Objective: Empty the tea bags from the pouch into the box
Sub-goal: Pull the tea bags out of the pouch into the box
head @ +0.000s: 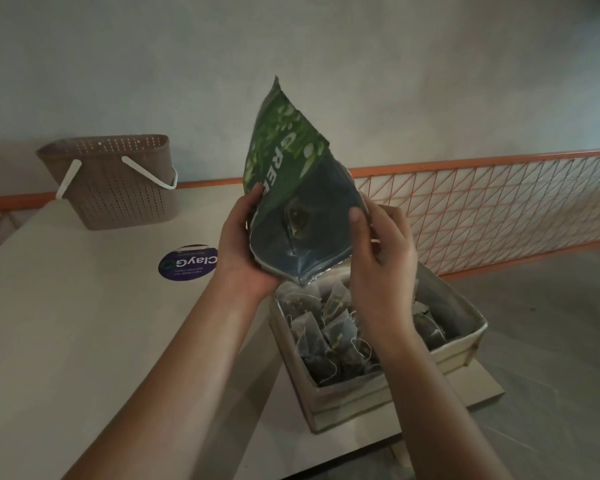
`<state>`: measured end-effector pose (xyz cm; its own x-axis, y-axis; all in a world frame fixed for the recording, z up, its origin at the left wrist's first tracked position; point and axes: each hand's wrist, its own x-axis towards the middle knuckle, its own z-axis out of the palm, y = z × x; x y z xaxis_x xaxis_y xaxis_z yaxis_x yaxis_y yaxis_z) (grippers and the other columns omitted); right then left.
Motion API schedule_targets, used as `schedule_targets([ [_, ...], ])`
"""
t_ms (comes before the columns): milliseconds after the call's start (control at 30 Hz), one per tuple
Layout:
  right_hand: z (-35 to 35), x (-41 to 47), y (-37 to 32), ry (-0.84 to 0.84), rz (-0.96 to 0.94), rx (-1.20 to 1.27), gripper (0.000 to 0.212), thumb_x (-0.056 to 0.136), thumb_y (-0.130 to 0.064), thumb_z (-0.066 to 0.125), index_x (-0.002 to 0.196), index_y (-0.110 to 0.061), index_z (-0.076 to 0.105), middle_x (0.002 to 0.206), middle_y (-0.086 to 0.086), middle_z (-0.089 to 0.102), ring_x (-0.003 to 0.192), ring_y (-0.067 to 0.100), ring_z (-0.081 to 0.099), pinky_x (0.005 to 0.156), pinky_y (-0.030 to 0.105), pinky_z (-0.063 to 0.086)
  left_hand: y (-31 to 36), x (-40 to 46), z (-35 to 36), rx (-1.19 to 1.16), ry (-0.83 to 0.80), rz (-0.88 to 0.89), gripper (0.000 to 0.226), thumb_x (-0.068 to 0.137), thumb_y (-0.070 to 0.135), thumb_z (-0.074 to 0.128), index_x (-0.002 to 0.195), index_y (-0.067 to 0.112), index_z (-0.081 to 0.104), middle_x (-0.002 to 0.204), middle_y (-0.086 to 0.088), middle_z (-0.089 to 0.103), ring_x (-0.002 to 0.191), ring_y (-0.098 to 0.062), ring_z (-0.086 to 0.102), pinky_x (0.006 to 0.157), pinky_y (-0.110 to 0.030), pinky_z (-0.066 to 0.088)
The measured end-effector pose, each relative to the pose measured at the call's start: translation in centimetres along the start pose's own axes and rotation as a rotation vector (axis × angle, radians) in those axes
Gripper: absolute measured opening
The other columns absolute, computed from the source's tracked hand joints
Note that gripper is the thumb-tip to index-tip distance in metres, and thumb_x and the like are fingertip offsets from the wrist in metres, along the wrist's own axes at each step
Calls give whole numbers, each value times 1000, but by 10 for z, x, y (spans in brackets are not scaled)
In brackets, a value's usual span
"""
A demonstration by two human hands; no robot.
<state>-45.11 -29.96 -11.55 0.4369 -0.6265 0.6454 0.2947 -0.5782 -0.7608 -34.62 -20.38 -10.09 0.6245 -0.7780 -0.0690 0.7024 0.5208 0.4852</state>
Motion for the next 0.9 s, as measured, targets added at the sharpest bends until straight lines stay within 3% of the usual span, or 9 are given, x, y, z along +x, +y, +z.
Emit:
schedule_targets([
  [133,-1,-10,-4,62,-14,138,32,95,-15,61,123,-12,46,117,-6,50,99,13,60,77,20,51,0,-2,-1,9,11,16,43,91,48,61,98,10,80,119,-14,72,107,-33,67,91,-45,57],
  [267,-1,-14,1,86,-199,-123,19,87,-12,67,105,-11,59,106,-8,44,97,19,53,81,26,49,2,1,-4,16,3,45,43,92,47,59,104,11,78,129,-13,69,114,-33,65,94,-46,56],
  [367,1,-10,-2,-65,-276,-208,14,89,-11,65,102,-11,70,99,-3,56,90,18,57,78,22,48,2,4,-6,20,17,76,41,94,43,58,117,12,70,128,-12,68,113,-32,62,95,-40,54],
  [467,13,4,-8,-229,-303,-398,19,92,-14,62,107,-12,72,105,2,61,97,21,59,82,30,53,2,3,-4,41,21,107,44,87,39,61,121,12,67,123,-10,68,107,-27,64,92,-36,53],
  [533,23,18,-11,-379,-221,-544,25,95,-19,56,116,-13,68,119,7,57,108,23,54,91,35,51,2,4,-5,55,45,125,43,80,39,65,116,14,70,125,-10,70,107,-27,66,94,-37,53],
  [633,37,37,-11,-584,-98,-744,32,99,-30,48,125,-15,60,131,11,46,117,26,47,96,35,44,2,4,-7,66,74,125,38,81,39,65,110,14,73,136,-9,66,124,-29,62,109,-43,45],
  [733,50,45,-7,-718,-60,-834,38,100,-38,44,125,-13,57,130,13,48,118,27,45,96,35,40,3,2,-7,54,61,112,30,82,37,64,86,13,81,109,-7,76,102,-26,70,99,-40,49],
  [800,51,43,-6,-743,-83,-804,36,99,-38,45,124,-15,57,118,8,55,110,23,52,85,28,43,4,1,-7,53,50,116,31,82,36,63,74,13,82,96,-5,76,92,-25,70,99,-38,48],
  [900,41,37,-9,-728,-107,-685,15,97,-32,51,106,-23,58,77,-12,51,69,3,53,54,12,29,5,1,-8,54,56,105,28,75,36,66,70,12,81,93,-5,75,93,-25,67,102,-37,46],
])
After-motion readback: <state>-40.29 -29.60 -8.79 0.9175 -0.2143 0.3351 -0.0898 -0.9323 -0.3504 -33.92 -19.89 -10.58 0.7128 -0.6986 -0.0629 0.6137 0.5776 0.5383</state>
